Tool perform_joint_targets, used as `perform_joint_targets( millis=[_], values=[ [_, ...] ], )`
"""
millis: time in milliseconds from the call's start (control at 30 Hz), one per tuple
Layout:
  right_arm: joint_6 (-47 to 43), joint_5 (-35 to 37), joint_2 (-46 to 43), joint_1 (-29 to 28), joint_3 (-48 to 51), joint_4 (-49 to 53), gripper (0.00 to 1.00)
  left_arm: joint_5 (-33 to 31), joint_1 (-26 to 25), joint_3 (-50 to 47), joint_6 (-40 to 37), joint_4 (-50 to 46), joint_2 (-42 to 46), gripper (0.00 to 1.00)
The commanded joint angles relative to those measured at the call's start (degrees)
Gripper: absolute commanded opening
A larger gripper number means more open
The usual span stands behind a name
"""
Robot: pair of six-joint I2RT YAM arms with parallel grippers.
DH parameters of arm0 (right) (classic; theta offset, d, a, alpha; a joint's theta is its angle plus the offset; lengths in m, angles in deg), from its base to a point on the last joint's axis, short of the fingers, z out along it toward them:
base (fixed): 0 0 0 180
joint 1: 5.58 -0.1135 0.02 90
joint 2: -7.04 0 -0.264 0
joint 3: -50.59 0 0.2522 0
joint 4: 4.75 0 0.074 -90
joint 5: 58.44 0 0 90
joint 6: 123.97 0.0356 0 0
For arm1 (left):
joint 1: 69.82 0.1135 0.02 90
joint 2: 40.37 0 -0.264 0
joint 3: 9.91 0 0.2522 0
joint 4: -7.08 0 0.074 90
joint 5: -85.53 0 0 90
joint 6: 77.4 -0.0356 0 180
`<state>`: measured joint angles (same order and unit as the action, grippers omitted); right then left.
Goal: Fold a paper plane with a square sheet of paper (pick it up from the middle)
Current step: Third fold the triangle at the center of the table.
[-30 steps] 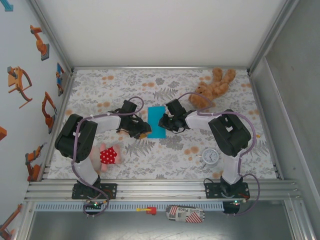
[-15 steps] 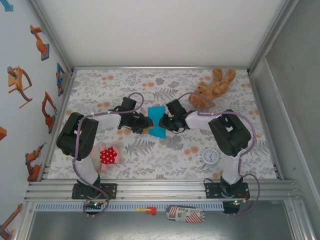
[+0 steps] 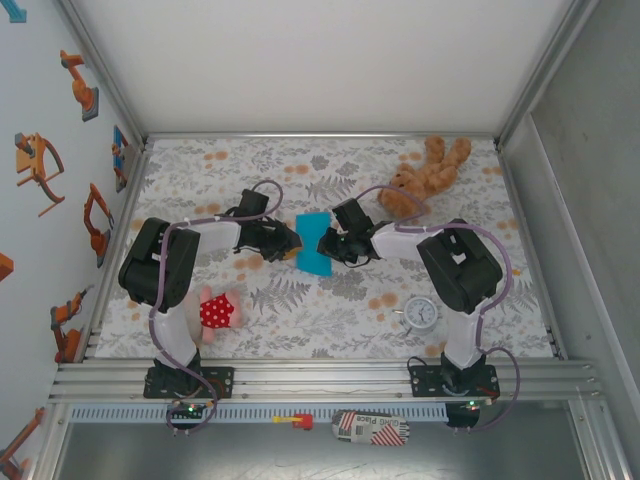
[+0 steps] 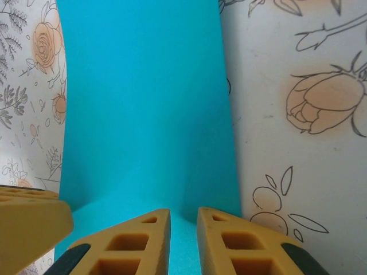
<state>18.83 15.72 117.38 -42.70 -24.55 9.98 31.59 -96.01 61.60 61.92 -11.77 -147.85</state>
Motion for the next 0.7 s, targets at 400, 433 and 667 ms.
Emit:
perform_joint_targets(
  millis=[400, 433, 667],
  values=[
    [-9.3, 6.8, -11.0, 0.3, 4.2, 0.4, 0.37, -1.0, 0.0, 1.5, 2.3, -3.2, 0.4, 0.05],
    [-10.7, 7.1, -12.0, 0.3, 4.8, 0.2, 0.38, -1.0, 0.1, 1.5, 2.7, -3.2, 0.6, 0.05],
    [-26.1, 13.7, -19.6, -3.4, 11.9, -4.8, 0.46, -0.9, 0.0, 2.4, 5.0, -5.0, 1.7, 0.05]
  ],
)
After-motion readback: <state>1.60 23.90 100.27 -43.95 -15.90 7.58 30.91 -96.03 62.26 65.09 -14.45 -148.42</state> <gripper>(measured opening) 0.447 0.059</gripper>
